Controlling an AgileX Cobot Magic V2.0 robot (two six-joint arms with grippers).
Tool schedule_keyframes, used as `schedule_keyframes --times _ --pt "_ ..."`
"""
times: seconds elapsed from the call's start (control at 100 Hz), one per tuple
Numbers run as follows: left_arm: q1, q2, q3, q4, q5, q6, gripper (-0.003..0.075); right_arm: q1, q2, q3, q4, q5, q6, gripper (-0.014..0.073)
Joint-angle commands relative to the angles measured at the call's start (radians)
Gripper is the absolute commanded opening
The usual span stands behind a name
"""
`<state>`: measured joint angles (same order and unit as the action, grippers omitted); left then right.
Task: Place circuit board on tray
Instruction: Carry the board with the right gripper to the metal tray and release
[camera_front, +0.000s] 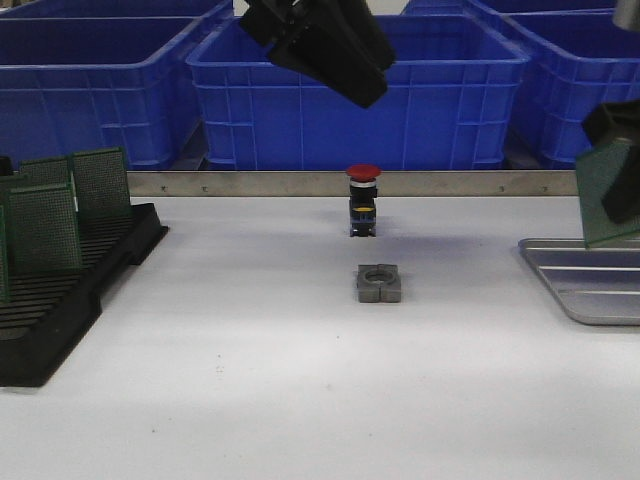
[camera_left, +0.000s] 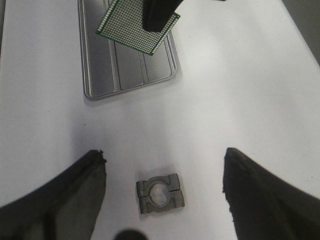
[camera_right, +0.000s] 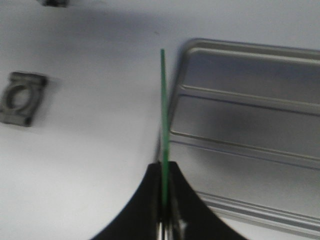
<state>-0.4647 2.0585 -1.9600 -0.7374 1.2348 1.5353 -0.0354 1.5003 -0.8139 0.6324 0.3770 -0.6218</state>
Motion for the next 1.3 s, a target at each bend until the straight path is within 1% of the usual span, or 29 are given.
schedule_keyframes --times 0.0,0.19,0.24,0.29,0.31,0.32,0.33,0.34,0.36,0.37,0.38,0.39,0.4,0.41,0.43,0.44,0.48,0.51,0.65,0.72,0.87,1.01,1.06,1.16,1.29 --pt "0.001 -0.065 -0.027 -0.063 0.024 -0.009 0.0473 -0.045 0.041 -0.042 0.033 -0.03 0.0 -0.007" --pt "0.001 -0.065 -0.027 -0.063 0.024 -0.009 0.0473 -0.064 0.195 -0.13 0.034 0.015 0.0 -0.0067" --pt "0.001 -0.065 -0.027 -0.063 0.025 -0.009 0.0473 -0.064 0.221 -0.151 0.032 0.036 0.0 -0.0036" --pt "0.001 -0.065 -0.027 -0.063 0.025 -0.009 0.0473 -0.067 0.239 -0.168 0.026 0.059 0.0 0.0051" --pt "0.001 -0.065 -0.027 -0.063 0.025 -0.009 0.0473 -0.07 0.243 -0.173 0.023 0.068 0.0 0.0108" --pt "0.001 -0.065 -0.027 -0.063 0.025 -0.009 0.0473 -0.072 0.244 -0.174 0.022 0.071 0.0 0.015" --pt "0.001 -0.065 -0.027 -0.063 0.025 -0.009 0.0473 -0.072 0.244 -0.175 0.021 0.074 0.0 0.0174" --pt "0.001 -0.065 -0.027 -0.063 0.025 -0.009 0.0473 -0.073 0.244 -0.178 0.02 0.076 0.0 0.0222" --pt "0.001 -0.065 -0.027 -0.063 0.025 -0.009 0.0473 -0.076 0.244 -0.18 0.018 0.082 0.0 0.0272" --pt "0.001 -0.065 -0.027 -0.063 0.025 -0.009 0.0473 -0.079 0.244 -0.18 0.017 0.082 0.0 0.0323" --pt "0.001 -0.065 -0.027 -0.063 0.025 -0.009 0.0473 -0.08 0.243 -0.181 0.016 0.084 0.0 0.0349" --pt "0.001 -0.065 -0.027 -0.063 0.025 -0.009 0.0473 -0.083 0.242 -0.181 0.016 0.084 0.0 0.0401" --pt "0.001 -0.065 -0.027 -0.063 0.025 -0.009 0.0473 -0.084 0.239 -0.181 0.015 0.084 0.0 0.0426" --pt "0.001 -0.065 -0.027 -0.063 0.025 -0.009 0.0473 -0.086 0.238 -0.181 0.015 0.084 0.0 0.0475" --pt "0.003 -0.065 -0.027 -0.063 0.025 -0.009 0.0473 -0.09 0.235 -0.182 0.015 0.084 0.0 0.0519" --pt "0.003 -0.065 -0.027 -0.063 0.025 -0.009 0.0473 -0.093 0.235 -0.182 0.015 0.084 0.0 0.0559" --pt "0.003 -0.065 -0.027 -0.063 0.025 -0.009 0.0473 -0.102 0.226 -0.182 0.015 0.084 0.001 0.0643" --pt "0.003 -0.065 -0.027 -0.063 0.025 -0.009 0.0473 -0.112 0.221 -0.182 0.015 0.084 0.001 0.0666" --pt "0.012 -0.065 -0.027 -0.063 0.025 -0.009 0.0473 -0.153 0.179 -0.182 0.015 0.098 0.001 0.0598" --pt "0.02 -0.067 -0.027 -0.063 0.025 -0.009 0.0473 -0.168 0.152 -0.182 0.013 0.117 0.001 0.0592" --pt "0.045 -0.08 -0.03 -0.044 0.041 -0.043 0.0473 -0.17 0.087 -0.181 0.009 0.135 0.001 0.0592" --pt "0.087 -0.122 -0.031 0.029 0.04 -0.08 0.0472 -0.167 0.022 -0.181 0.011 0.135 0.001 0.0592" --pt "0.108 -0.14 -0.031 0.077 0.04 -0.098 0.0472 -0.167 0.002 -0.181 0.011 0.13 -0.001 0.0592" --pt "0.147 -0.169 -0.031 0.176 0.04 -0.168 0.0472 -0.167 -0.028 -0.181 0.011 0.13 -0.001 0.0592" --pt "0.2 -0.182 -0.029 0.237 0.04 -0.229 0.0472 -0.167 -0.046 -0.181 0.011 0.13 -0.001 0.0592"
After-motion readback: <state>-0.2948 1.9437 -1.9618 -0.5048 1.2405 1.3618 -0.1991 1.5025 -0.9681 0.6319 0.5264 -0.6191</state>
